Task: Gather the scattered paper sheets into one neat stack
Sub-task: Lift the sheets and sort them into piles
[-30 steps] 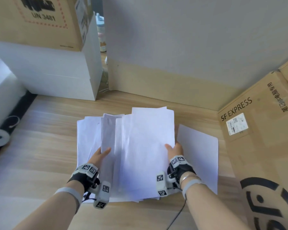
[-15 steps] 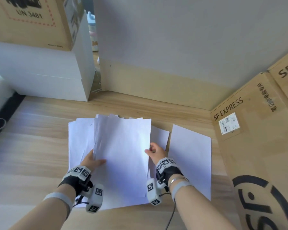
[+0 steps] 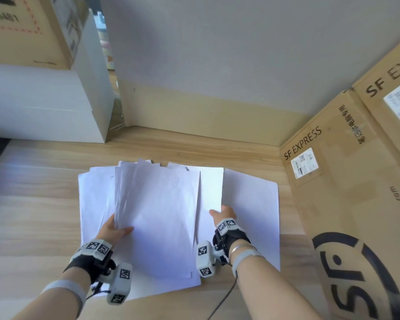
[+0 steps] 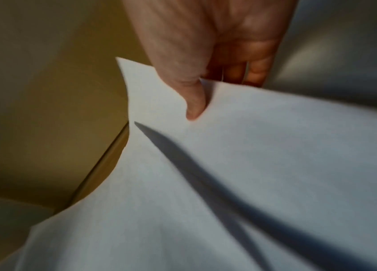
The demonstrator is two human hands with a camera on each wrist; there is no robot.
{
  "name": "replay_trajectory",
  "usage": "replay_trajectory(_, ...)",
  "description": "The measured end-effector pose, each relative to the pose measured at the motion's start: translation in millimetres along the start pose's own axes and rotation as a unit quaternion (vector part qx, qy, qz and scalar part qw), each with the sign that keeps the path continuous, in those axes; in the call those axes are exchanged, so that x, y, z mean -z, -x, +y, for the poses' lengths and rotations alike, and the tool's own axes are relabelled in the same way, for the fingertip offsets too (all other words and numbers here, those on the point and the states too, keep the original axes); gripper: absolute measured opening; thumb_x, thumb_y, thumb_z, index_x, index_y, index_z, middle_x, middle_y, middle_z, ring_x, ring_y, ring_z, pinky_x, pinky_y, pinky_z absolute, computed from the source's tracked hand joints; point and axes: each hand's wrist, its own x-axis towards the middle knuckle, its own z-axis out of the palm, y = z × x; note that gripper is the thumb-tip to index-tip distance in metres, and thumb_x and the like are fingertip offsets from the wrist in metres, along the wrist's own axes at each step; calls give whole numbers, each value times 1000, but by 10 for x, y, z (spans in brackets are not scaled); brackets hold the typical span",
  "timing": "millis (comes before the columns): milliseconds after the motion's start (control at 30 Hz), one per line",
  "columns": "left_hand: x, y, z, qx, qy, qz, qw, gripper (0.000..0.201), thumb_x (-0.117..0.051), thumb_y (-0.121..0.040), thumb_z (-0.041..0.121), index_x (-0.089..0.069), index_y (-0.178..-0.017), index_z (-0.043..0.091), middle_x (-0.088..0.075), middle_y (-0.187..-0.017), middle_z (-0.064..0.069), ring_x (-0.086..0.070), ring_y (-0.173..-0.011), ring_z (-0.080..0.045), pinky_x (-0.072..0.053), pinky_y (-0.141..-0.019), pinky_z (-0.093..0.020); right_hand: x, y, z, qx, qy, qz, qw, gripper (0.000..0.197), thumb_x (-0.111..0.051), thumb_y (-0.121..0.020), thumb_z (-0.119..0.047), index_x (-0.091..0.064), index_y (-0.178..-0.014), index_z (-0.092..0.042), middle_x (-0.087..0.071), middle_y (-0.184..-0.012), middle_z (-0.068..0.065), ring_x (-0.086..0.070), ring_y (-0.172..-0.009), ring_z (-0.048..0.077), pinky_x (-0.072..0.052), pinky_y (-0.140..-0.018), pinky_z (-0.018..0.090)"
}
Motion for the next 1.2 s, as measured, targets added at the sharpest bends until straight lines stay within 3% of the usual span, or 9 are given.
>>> replay_trajectory(267,-14,-16,-7,-6,-6,4,1000,45,-67,-75,-8,-51,-116,4,-63,-99,-23,-61,-88,-36,-50,-88,-54,727,-301,464,-112,94,133,980,23,-52,-88,-29,-62,-96,-10,-55,-124,17,-53,-113,36,-45,-97,39)
replay_trajectory(433,-110,45,74,-20,3,-13,1000,39,-61,-79,-11,-48,-109,9,-60,-84,-14,-57,-73,-26,-49,-66,-34,833,-361,679,-183,110,81,974,44,-55,-89,-26,-49,-128,-7,-33,-143,16,-31,-134,37,-38,-99,39)
replay_trajectory(600,-123,73,92,-20,13,-20,1000,38,-59,-79,-12,-47,-110,7,-59,-77,-11,-56,-67,-23,-50,-53,-31,854,-376,715,-166,138,63,974,49,-61,-85,-32,-47,-127,-9,-38,-145,12,-35,-135,31,-29,-112,38)
replay_trajectory(667,-118,73,92,-18,22,-20,999,38,-59,-79,-13,-47,-110,6,-59,-79,-13,-56,-71,-26,-48,-60,-32,891,-344,693,-163,103,70,979,50,-65,-84,-23,-45,-128,-8,-36,-142,14,-40,-129,32,-36,-102,35)
replay_trajectory(800,-126,78,129,-16,25,-23,999,37,-60,-80,-11,-47,-109,7,-59,-84,-15,-56,-80,-30,-47,-65,-33,915,-345,740,-75,10,97,992,37,-61,-81,0,-53,-117,-4,-62,-119,17,-60,-96,31,-47,-82,32)
replay_trajectory(900,-137,102,136,-14,30,-25,999,38,-59,-80,-12,-47,-110,6,-59,-81,-13,-56,-76,-28,-47,-65,-33,851,-225,671,-31,-63,178,981,41,-56,-82,1,-47,-117,-16,-65,-109,17,-59,-79,30,-44,-65,27)
replay_trajectory(967,-143,100,132,-13,27,-24,999,39,-59,-80,-13,-47,-113,4,-59,-83,-16,-57,-75,-28,-47,-65,-34,860,-189,607,-8,-88,211,974,55,-56,-84,-1,-42,-132,-23,-63,-116,16,-63,-90,33,-46,-71,29)
replay_trajectory(1067,-140,102,143,-13,25,-21,999,43,-59,-79,-13,-46,-119,-1,-59,-97,-20,-56,-86,-32,-47,-75,-39,989,-236,546,42,-93,239,966,37,-49,-90,-3,-56,-125,-12,-65,-118,15,-60,-107,34,-46,-86,33)
replay_trajectory(1200,-156,131,164,-20,32,-21,999,49,-57,-79,-16,-43,-125,-7,-56,-98,-19,-54,-83,-28,-46,-63,-34,1302,-193,388,60,-168,296,938,25,-48,-92,-8,-61,-113,-3,-65,-109,16,-60,-96,30,-43,-78,31)
